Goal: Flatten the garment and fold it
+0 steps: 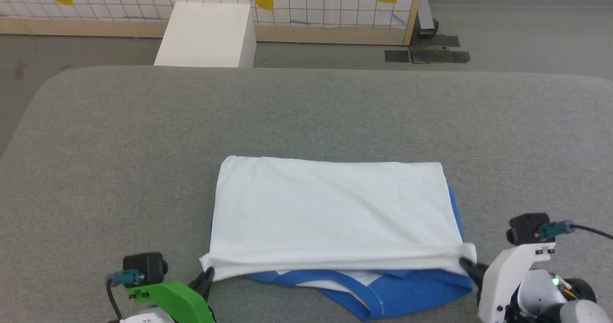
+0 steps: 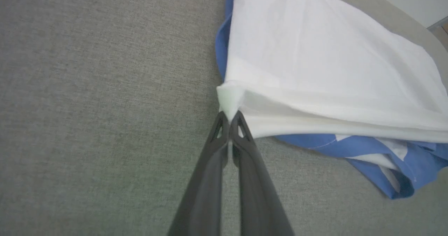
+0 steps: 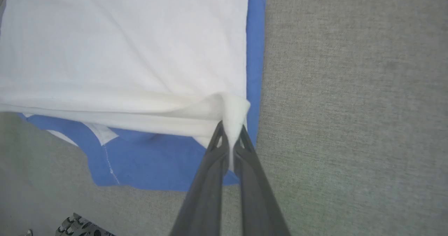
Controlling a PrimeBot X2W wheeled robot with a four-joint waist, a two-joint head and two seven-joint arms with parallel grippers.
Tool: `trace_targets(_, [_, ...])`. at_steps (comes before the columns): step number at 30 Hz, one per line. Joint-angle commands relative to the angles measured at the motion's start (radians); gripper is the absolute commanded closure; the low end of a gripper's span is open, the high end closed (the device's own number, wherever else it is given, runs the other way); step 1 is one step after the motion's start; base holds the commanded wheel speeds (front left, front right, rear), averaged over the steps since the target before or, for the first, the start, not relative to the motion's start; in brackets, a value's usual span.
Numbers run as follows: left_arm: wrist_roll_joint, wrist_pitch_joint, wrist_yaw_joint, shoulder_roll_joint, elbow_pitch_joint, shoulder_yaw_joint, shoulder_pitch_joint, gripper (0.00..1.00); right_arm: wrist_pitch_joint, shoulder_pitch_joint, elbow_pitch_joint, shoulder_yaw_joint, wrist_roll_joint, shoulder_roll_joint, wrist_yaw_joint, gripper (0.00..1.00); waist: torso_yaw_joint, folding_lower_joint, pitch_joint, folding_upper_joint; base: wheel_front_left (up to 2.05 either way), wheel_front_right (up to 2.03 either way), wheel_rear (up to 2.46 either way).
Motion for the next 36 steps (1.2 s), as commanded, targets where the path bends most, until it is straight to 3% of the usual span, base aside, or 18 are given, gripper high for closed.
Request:
trace_targets(1, [-0.012, 0.0, 0.002, -0.002, 0.018, 0.001, 0.012, 1.0, 0.006, 0.014, 0.009, 0.003, -0.013, 0.0, -0.001, 1.0, -0.001, 0.0001, -0.003, -0.0001, 0.0, 0.0, 0.0])
trace_targets(9, [-0.027, 0.031, 0.007, 0.013, 0.078, -0.001, 0.027, 1.0, 0.055, 0.047, 0.026, 0.038, -0.017, -0.01, -0.001, 1.0, -0.015, 0.0001, -0.033, -0.0001, 0.0, 0.0, 0.0])
trace_targets(10, [-0.029, 0.036, 0.014, 0.016, 0.078, 0.003, 0.029, 1.0, 0.058, 0.049, 0.018, 0.042, -0.014, -0.012, -0.001, 0.62, -0.016, 0.0001, -0.038, -0.0001, 0.0, 0.0, 0.0])
trace_targets(11, [-0.029, 0.044, 0.02, 0.021, 0.078, 0.004, 0.032, 0.65, 0.062, 0.052, 0.012, 0.048, -0.014, -0.016, -0.001, 0.0, -0.017, 0.0001, -0.041, -0.0001, 0.0, 0.0, 0.0])
trace_targets(12, [-0.029, 0.054, 0.028, 0.028, 0.077, 0.005, 0.036, 0.16, 0.07, 0.057, 0.005, 0.051, -0.011, -0.02, -0.001, 0.0, -0.018, 0.0001, -0.048, -0.0001, 0.0, 0.0, 0.0])
trace_targets(13, [-0.029, 0.06, 0.034, 0.033, 0.074, 0.008, 0.038, 0.0, 0.076, 0.06, -0.004, 0.053, -0.006, -0.022, -0.001, 0.0, -0.018, 0.0001, -0.051, -0.0001, 0.0, 0.0, 0.0])
trace_targets(19, [-0.024, 0.129, 0.092, 0.082, 0.023, 0.023, 0.057, 0.0, 0.144, 0.098, -0.097, 0.043, 0.041, -0.063, -0.001, 0.0, -0.016, 0.0001, -0.078, -0.0001, 0.0, 0.0, 0.0])
trace_targets(25, [-0.003, 0.118, 0.15, 0.141, -0.085, 0.085, 0.067, 0.0, 0.227, 0.104, -0.216, -0.066, 0.111, -0.071, -0.001, 0.0, -0.008, 0.0001, -0.088, -0.0001, 0.0, 0.0, 0.0])
trace_targets(29, [0.062, -0.045, 0.162, 0.16, -0.161, 0.154, 0.044, 0.0, 0.268, 0.051, -0.256, -0.137, 0.138, -0.056, -0.001, 0.0, -0.005, 0.0001, -0.07, -0.0001, 0.0, 0.0, 0.0])
trace_targets(31, [0.09, -0.141, 0.146, 0.156, -0.185, 0.173, 0.031, 0.0, 0.28, 0.011, -0.242, -0.147, 0.139, -0.064, -0.001, 0.0, -0.003, 0.0001, -0.052, -0.0001, 0.0, 0.0, 0.0])
trace_targets(36, [0.198, -0.426, 0.126, 0.131, -0.201, 0.204, -0.022, 0.0, 0.276, -0.092, -0.145, -0.089, 0.139, -0.105, -0.001, 0.0, 0.01, 0.0001, 0.002, -0.0001, 0.0, 0.0, 0.0])
